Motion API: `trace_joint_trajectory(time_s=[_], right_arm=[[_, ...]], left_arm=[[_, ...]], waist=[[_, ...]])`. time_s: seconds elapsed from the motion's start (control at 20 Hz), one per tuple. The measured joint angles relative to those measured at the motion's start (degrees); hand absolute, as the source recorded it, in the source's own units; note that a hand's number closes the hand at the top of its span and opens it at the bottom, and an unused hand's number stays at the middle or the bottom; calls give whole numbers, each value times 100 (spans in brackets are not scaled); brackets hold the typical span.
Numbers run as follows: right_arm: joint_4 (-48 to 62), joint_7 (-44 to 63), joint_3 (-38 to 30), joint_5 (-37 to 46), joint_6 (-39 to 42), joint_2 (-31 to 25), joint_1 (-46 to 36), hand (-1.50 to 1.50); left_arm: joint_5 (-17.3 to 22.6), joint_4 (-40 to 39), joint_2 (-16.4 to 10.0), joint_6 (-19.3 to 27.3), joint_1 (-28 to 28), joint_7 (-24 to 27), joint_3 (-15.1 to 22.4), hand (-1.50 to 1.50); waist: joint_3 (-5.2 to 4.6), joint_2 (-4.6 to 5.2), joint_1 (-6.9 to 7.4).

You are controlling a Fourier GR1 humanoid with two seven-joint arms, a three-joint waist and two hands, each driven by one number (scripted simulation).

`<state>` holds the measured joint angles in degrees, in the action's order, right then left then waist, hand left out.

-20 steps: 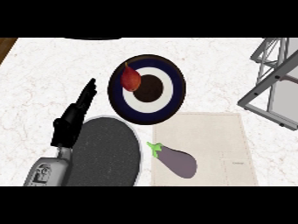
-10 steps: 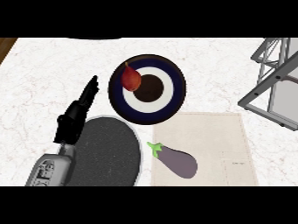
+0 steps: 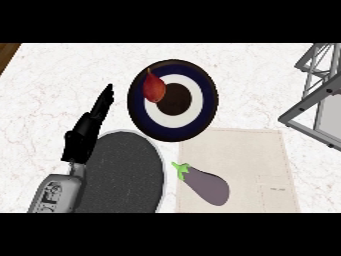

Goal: Pick the cupcake from the placemat and place it in the tiered shelf

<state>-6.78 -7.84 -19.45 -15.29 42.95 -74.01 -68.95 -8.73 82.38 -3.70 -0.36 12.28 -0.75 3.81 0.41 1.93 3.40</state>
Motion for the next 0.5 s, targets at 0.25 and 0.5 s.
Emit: trace_joint_trajectory(time_s=[0.25, 0.5], right_arm=[[-9, -62, 130, 170, 310, -280, 306, -150], [-66, -327, 210, 289, 505, -390, 594, -150]], left_arm=[[40, 16, 1, -28, 12, 20, -18, 0], [42, 10, 39, -13, 59, -5, -7, 0]], waist=[[26, 52, 29], [55, 96, 30]])
